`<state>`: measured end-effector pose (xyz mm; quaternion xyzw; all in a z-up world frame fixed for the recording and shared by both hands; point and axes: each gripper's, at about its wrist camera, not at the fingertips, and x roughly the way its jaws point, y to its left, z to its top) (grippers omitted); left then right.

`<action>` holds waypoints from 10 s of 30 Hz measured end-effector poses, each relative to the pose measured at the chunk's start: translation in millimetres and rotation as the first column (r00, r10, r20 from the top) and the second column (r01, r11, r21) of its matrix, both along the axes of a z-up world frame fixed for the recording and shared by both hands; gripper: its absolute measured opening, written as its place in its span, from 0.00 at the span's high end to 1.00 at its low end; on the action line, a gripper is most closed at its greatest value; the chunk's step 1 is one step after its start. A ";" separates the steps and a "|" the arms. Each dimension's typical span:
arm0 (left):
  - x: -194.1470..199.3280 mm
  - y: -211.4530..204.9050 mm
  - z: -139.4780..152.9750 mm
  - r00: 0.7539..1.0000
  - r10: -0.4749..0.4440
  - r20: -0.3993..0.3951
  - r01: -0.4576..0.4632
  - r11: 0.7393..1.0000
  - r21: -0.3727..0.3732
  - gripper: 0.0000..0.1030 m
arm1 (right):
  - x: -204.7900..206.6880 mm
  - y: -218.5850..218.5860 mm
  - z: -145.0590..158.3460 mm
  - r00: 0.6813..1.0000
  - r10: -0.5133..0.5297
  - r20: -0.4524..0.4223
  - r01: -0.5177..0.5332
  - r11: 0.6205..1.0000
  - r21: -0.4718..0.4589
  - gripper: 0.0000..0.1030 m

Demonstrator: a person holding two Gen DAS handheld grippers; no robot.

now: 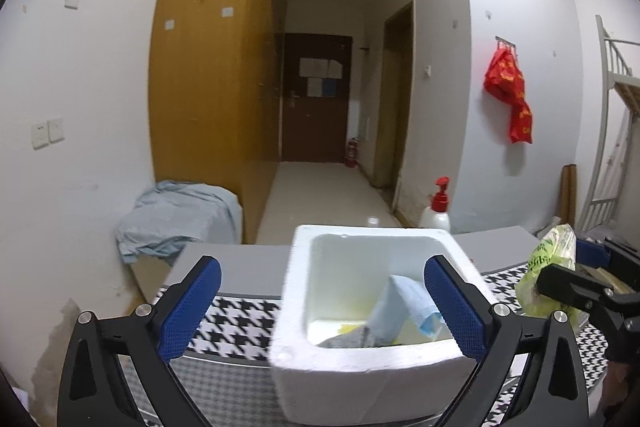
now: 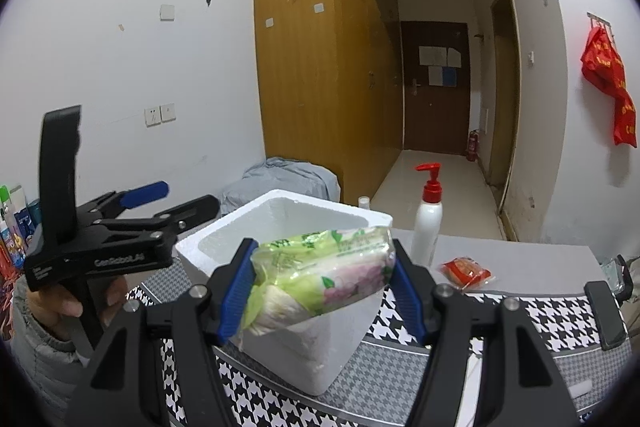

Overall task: Organize soft objects
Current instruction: 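Lower the green packet into the foam box and open the right gripper, then move both tools away from the box back toward the white towel, then lower the left gripper over the edge of the white towel, then close the left gripper on the towel edge, then lift the white towel with the left gripper while the right gripper approaches the grey foam roll, then close the right gripper on the grey foam roll and lift it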

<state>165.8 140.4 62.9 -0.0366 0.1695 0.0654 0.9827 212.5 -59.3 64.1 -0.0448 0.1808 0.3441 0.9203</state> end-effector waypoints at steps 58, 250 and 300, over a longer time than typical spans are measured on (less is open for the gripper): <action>-57.4 -20.0 9.7 0.999 0.019 0.033 -0.018 0.999 -0.026 0.01 | -11.7 4.8 20.7 0.999 0.052 0.011 -0.052 0.999 0.008 0.02; 114.4 -274.4 -151.6 0.773 -0.358 -0.524 0.419 0.908 -0.001 0.37 | 58.4 -255.5 -135.2 0.827 -0.477 -0.297 0.446 0.879 -0.169 0.01; 101.6 -253.8 -149.4 0.816 -0.397 -0.421 0.412 0.909 -0.058 0.90 | 85.0 -257.9 -160.6 0.700 -0.579 -0.418 0.496 0.815 -0.299 0.50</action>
